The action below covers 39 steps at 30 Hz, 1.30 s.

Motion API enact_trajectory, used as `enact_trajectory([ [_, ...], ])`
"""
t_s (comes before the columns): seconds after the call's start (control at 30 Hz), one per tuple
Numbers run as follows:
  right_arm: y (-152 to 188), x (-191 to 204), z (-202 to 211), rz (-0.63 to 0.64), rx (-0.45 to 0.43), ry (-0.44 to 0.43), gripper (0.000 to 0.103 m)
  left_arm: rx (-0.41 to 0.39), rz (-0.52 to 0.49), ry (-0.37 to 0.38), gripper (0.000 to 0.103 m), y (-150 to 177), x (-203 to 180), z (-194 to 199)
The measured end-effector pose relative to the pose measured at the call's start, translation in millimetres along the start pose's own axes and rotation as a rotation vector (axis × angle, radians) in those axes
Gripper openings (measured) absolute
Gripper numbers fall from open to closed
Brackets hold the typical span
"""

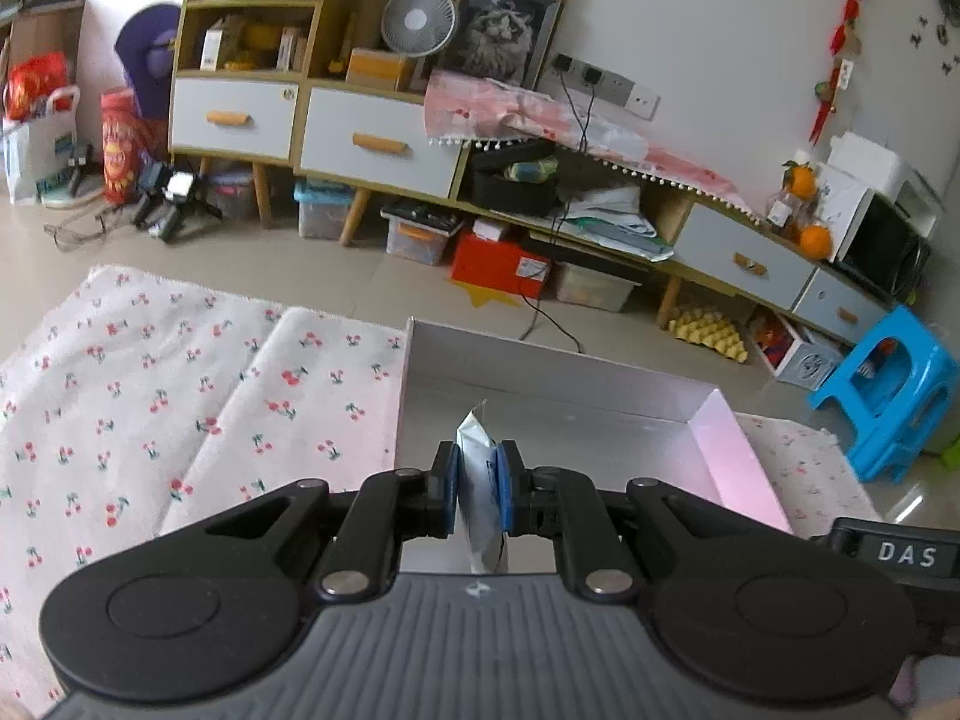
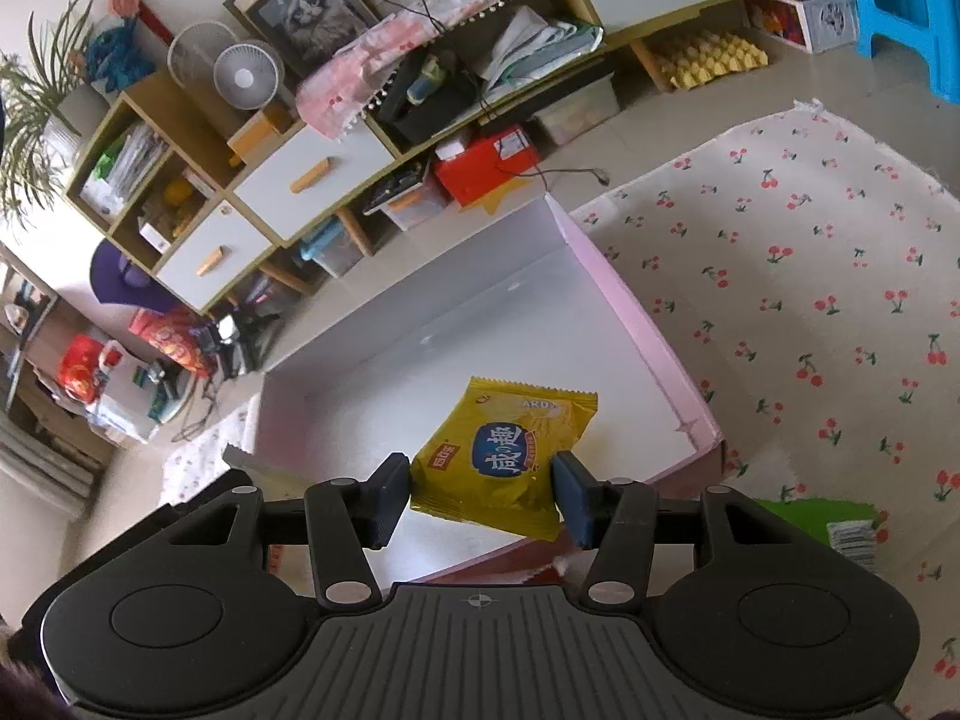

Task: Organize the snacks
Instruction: 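Carry both packets into the pink box and open both tools to release them, then move both open tools back over the snack pile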

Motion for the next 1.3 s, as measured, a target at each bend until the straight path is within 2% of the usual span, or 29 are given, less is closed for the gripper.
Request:
enact_trajectory([
  [0.13, -1.9, -1.2, 0.4, 0.015, -0.010, 0.015, 0.053, -0.026, -0.044, -0.007, 0.012, -0.2, -3.5, -0.1],
  [0.23, -2.2, -1.2, -0.5, 0.017, -0.008, 0.015, 0.056, -0.003, -0.066, -0.016, 0.013, 4.0, -5.7, -5.2],
  [0.27, -2.1, -1.0, -0.6, 0.017, -0.005, 0.014, 0.057, 0.002, -0.071, -0.021, 0.016, 5.3, -5.8, -6.0],
  [0.3, -1.7, -0.9, -0.7, 0.018, -0.004, 0.009, 0.057, 0.001, -0.078, -0.029, 0.023, 6.3, -6.3, -6.0],
  [0.37, -2.5, 0.4, 0.3, 0.024, -0.005, 0.002, 0.070, -0.003, -0.098, -0.030, 0.031, 7.9, -9.3, -3.7],
  [0.43, -3.8, 0.7, 2.5, 0.031, -0.016, 0.006, 0.072, 0.004, -0.117, -0.028, 0.039, 8.9, -12.3, -3.0],
  [0.5, -3.9, 0.9, 4.0, 0.035, -0.018, 0.008, 0.073, 0.007, -0.128, -0.035, 0.053, 9.8, -14.0, -2.6],
  [0.77, -4.5, -2.0, 9.2, 0.035, -0.001, 0.019, 0.076, 0.047, -0.155, -0.043, 0.073, 15.1, -16.3, 1.1],
  [1.0, -2.1, -8.9, 19.1, 0.030, 0.047, 0.030, 0.077, 0.097, -0.172, -0.059, 0.083, 20.1, -15.1, 14.9],
  [1.13, 0.2, -10.8, 30.1, 0.084, 0.066, 0.044, 0.083, 0.124, -0.194, -0.073, 0.088, 23.2, -9.2, 25.5],
  [1.3, 7.5, -11.8, 46.1, 0.181, 0.092, 0.054, 0.084, 0.167, -0.226, -0.083, 0.094, 26.4, -0.5, 34.8],
])
Point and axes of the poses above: each gripper's, at about its wrist camera, not at the fingertips, and z roughly against the way its jaws point, x to its left, y to its underside, the point moved 8 cm from there along -z, roughly the way its jaws point, and after that the axes turned 15 degrees about z, right-handed, at the moved point
